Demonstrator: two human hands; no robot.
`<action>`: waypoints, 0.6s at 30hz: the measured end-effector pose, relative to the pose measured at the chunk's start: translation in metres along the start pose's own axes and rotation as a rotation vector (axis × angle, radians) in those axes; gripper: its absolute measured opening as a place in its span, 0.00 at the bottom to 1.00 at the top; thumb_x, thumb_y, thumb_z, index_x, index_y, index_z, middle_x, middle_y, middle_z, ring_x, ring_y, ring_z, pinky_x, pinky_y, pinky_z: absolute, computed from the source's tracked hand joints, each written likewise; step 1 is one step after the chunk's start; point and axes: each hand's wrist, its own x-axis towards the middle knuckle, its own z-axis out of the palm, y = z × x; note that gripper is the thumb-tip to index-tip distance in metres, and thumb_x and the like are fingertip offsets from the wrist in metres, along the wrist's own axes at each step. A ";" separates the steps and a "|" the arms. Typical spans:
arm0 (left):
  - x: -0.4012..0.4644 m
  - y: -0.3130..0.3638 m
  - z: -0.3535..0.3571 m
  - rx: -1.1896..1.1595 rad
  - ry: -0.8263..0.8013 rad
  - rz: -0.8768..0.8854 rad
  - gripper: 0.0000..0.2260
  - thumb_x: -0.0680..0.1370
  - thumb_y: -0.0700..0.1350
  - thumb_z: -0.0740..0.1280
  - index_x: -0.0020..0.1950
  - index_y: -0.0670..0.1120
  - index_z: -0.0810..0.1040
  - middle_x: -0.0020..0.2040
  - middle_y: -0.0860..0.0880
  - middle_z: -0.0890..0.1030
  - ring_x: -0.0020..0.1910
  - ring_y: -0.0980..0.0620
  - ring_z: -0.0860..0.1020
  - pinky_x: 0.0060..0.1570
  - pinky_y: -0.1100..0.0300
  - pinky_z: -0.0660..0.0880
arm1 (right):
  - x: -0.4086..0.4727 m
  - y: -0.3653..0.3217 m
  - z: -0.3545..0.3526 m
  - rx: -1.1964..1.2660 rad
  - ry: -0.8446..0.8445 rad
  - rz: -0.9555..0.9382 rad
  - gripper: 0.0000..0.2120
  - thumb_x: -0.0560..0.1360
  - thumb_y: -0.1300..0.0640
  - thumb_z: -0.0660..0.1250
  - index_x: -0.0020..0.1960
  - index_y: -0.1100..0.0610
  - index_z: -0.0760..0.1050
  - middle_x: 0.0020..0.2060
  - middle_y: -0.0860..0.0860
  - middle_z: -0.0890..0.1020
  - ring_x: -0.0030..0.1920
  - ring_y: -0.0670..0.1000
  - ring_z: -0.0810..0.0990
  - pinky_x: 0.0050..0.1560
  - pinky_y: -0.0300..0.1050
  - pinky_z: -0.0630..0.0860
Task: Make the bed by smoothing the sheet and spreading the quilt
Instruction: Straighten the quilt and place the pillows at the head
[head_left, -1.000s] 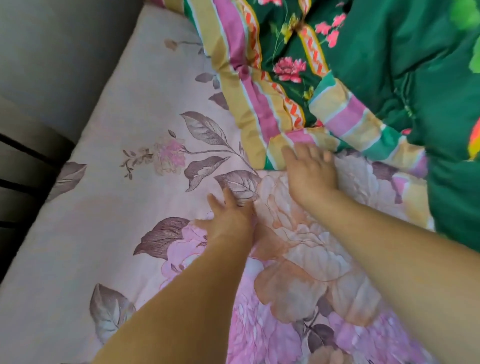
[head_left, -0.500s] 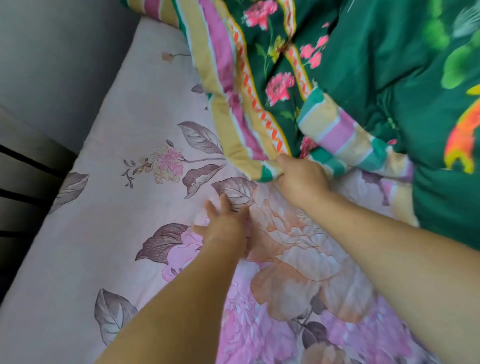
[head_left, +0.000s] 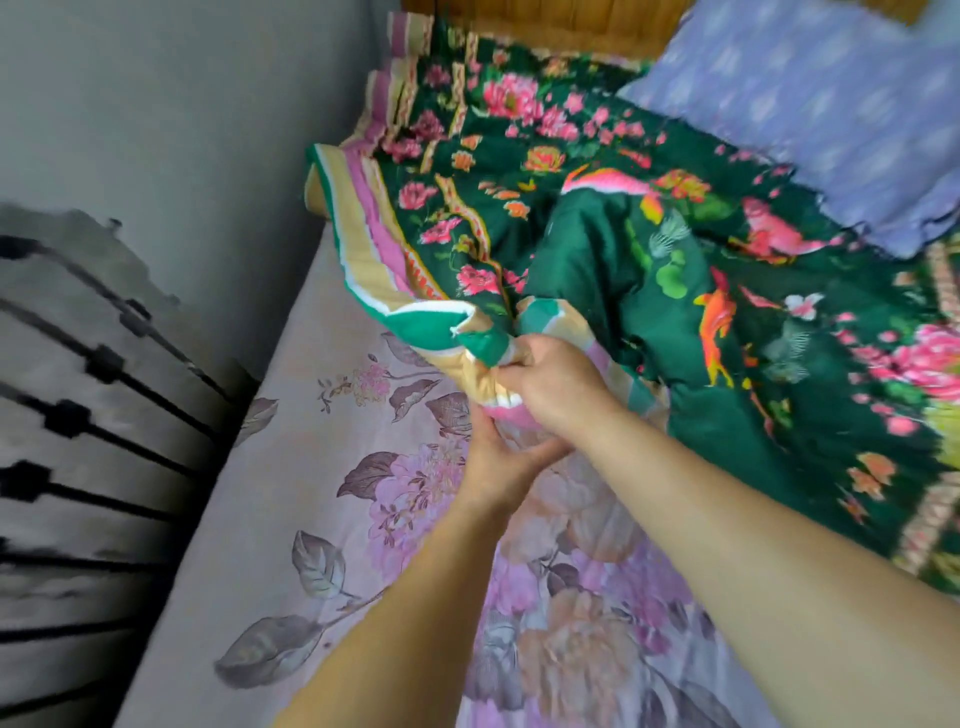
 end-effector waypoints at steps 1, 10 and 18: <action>-0.007 0.008 0.003 -0.021 0.055 0.012 0.36 0.67 0.31 0.75 0.70 0.42 0.62 0.52 0.57 0.75 0.42 0.76 0.75 0.42 0.79 0.72 | -0.012 -0.010 -0.006 0.010 -0.007 -0.023 0.11 0.74 0.55 0.68 0.54 0.58 0.79 0.50 0.59 0.83 0.54 0.61 0.79 0.57 0.54 0.74; -0.103 0.087 0.022 -0.122 0.448 0.064 0.06 0.61 0.41 0.64 0.36 0.48 0.73 0.32 0.51 0.76 0.34 0.50 0.74 0.39 0.54 0.73 | -0.129 -0.089 -0.059 0.188 0.020 -0.245 0.09 0.75 0.58 0.68 0.52 0.62 0.79 0.44 0.54 0.81 0.50 0.58 0.79 0.53 0.51 0.74; -0.173 0.124 -0.010 -0.093 0.703 -0.056 0.08 0.77 0.43 0.66 0.54 0.41 0.75 0.46 0.44 0.75 0.50 0.41 0.77 0.48 0.53 0.73 | -0.231 -0.050 -0.088 -0.129 -0.139 -0.097 0.26 0.76 0.54 0.67 0.72 0.54 0.66 0.68 0.51 0.73 0.66 0.50 0.72 0.63 0.38 0.66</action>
